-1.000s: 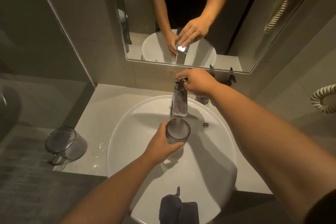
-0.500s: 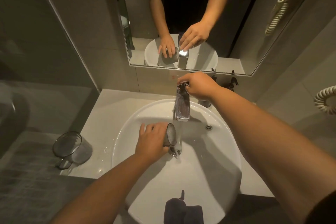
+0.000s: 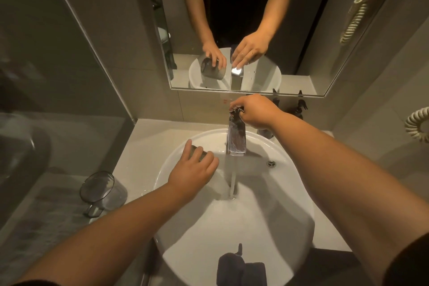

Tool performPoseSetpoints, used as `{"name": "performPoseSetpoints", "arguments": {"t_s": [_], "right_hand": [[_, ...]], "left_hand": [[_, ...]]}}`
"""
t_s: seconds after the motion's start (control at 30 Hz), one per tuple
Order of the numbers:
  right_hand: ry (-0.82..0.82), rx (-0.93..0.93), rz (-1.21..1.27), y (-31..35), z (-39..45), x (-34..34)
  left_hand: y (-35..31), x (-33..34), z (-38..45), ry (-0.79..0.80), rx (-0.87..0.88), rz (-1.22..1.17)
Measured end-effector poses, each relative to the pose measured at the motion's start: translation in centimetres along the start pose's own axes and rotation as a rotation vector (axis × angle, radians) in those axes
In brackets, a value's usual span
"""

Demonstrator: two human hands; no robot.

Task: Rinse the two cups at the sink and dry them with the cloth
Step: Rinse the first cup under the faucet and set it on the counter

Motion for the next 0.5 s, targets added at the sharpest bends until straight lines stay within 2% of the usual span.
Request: {"name": "performPoseSetpoints", "arguments": {"t_s": [0.1, 0.23, 0.3, 0.37, 0.43, 0.5], "right_hand": [[0.005, 0.004, 0.003, 0.0, 0.0, 0.0], [0.011, 0.01, 0.021, 0.1, -0.1, 0.0], [0.012, 0.01, 0.023, 0.0, -0.2, 0.0], [0.011, 0.006, 0.021, 0.0, -0.2, -0.1], [0.008, 0.003, 0.014, 0.0, -0.3, -0.1], [0.006, -0.001, 0.009, 0.1, -0.3, -0.1]], "left_hand": [[-0.6, -0.7, 0.6, -0.034, 0.069, 0.106], [-1.3, -0.5, 0.7, 0.132, 0.105, 0.214], [-1.0, -0.9, 1.0, 0.164, 0.05, 0.116], [-0.6, 0.0, 1.0, 0.268, -0.08, -0.191], [0.4, 1.5, 0.0, 0.403, -0.397, -0.713], [0.4, 3.0, -1.5, 0.408, -0.753, -1.33]]}}
Point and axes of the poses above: each hand's wrist, its own z-axis towards the middle knuckle, its own x-axis out of the palm, y = z × x, the point moved 7 cm from there along z, towards the middle knuckle, and after that the axes turned 3 degrees about -z, right-handed, at the moved point
